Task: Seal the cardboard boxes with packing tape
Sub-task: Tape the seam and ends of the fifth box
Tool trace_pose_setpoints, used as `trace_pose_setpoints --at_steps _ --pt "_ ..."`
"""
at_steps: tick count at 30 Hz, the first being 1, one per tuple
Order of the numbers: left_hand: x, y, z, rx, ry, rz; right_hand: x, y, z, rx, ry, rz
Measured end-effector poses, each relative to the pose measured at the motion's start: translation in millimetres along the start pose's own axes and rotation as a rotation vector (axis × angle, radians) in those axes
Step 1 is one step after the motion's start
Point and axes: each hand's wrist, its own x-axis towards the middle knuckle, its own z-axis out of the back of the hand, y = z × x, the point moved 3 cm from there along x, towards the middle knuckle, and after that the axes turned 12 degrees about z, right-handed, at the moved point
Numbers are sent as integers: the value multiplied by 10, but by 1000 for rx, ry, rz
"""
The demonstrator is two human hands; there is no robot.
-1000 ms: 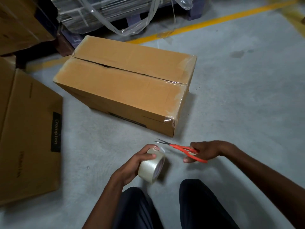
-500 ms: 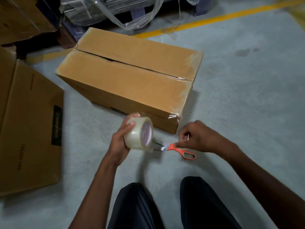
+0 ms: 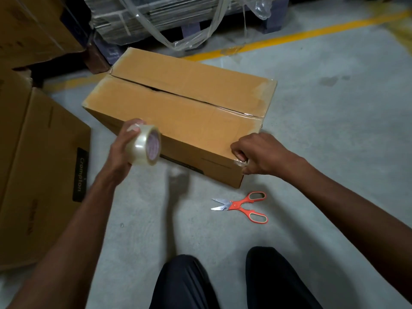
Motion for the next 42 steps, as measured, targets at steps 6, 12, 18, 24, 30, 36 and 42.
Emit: trace_pose_setpoints --at_steps 6,12,18,24,30,36,42 --pt "361 -299 749 -199 -162 1 -13 -45 -17 54 15 -17" --pt "612 -486 1112 -267 -166 95 -92 -338 100 49 33 -131" --pt "654 -550 1178 -239 -187 103 -47 -373 153 -9 101 -162" --pt "705 -777 1196 -116 -194 177 -109 -404 107 -1 72 -208" --pt "643 -747 1213 -104 -197 224 -82 -426 117 -46 87 -264" --pt "379 -470 1028 -34 -184 220 -236 -660 126 -20 -22 -484" --pt "-204 -24 445 -17 -152 294 -528 -763 14 34 -586 -750"
